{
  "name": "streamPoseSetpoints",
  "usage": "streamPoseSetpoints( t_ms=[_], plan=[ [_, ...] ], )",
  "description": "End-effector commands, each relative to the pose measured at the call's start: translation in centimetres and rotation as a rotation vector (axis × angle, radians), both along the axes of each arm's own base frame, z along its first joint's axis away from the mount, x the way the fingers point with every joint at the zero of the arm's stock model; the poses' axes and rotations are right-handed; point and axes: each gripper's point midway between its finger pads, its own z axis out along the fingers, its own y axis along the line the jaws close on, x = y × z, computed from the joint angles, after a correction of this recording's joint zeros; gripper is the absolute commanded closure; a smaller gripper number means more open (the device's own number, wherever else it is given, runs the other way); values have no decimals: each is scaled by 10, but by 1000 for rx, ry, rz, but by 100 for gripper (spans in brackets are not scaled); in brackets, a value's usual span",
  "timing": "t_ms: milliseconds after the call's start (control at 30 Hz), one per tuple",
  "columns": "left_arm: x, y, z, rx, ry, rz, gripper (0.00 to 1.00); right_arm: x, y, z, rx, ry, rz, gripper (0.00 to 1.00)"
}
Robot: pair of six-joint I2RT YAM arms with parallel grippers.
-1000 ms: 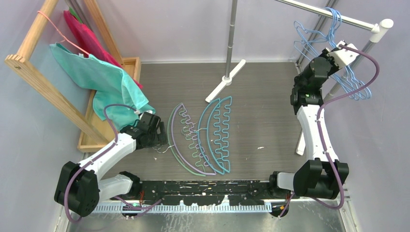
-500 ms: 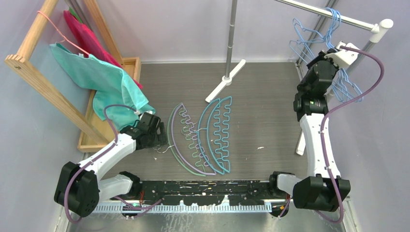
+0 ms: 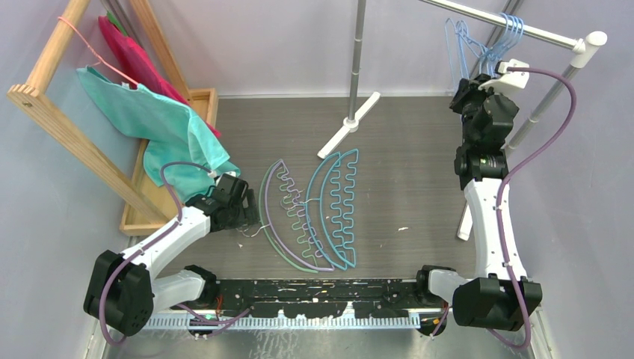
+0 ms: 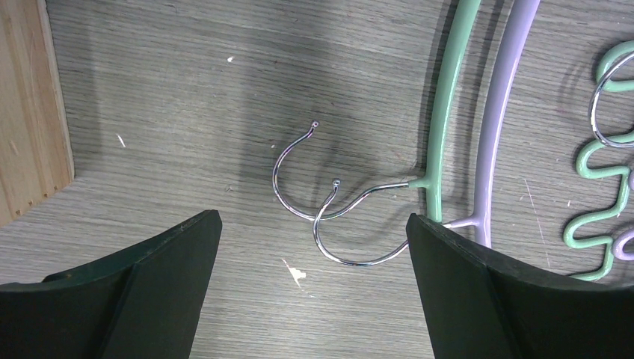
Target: Organize the hangers
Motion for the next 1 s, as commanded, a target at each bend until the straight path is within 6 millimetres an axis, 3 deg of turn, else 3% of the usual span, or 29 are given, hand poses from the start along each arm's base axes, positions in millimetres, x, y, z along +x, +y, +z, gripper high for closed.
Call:
streamPoseSetpoints(
  t_ms=[0,267,567,667,967],
  plan=[
    [9,-5,6,-30,-48,-7,2,-4,36,22,-23,-86,202,94],
    [8,-6,0,-44,-46,-3,2,-9,45,35,-18,-146,249,93],
    [10,-7,-1,-38,-43,-1,2,-24,91,63,-96,-238,498,90],
    [10,-6,0,-37,-45,-1,2,-22,87,68,-76,-258,474,90],
    [14,-5,7,-17,-48,-6,2,-2,80,109,-40,-368,400,90]
  ],
)
